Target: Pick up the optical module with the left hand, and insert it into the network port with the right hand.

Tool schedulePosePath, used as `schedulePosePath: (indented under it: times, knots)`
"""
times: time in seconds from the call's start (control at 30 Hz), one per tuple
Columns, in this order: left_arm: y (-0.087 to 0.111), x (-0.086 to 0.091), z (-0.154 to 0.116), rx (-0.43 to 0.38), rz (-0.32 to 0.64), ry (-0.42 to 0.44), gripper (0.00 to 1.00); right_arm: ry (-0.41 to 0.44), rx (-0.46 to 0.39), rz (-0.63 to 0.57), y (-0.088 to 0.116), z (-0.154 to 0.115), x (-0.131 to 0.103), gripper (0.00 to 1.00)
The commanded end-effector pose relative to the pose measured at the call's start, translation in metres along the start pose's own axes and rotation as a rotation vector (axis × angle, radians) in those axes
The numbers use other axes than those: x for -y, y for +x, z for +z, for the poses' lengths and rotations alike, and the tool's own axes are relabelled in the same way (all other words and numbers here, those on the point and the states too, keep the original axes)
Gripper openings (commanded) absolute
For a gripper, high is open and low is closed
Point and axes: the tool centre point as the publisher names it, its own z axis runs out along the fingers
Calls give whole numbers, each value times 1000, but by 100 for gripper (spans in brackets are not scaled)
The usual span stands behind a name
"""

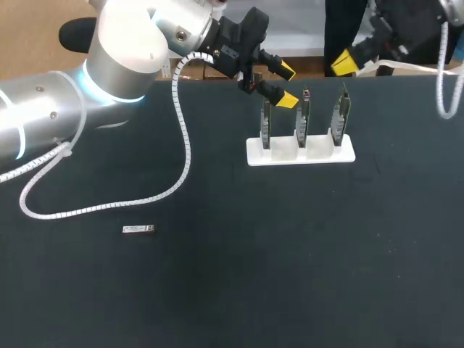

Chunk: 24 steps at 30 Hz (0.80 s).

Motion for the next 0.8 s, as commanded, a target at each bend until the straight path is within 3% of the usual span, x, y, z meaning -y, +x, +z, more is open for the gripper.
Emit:
schedulePosePath:
  times: [0.03, 0.4, 0.8]
  knots:
    - [-1, -2, 1, -5, -2, 4, 100, -10, 6, -5, 12, -18, -4, 0]
    - [-1, -2, 1, -5, -2, 4, 100, -71, -23, 3, 46, -42, -2, 0]
    - [-1, -2, 1, -5, -2, 4, 100, -109, -28, 12, 56, -40, -3, 0]
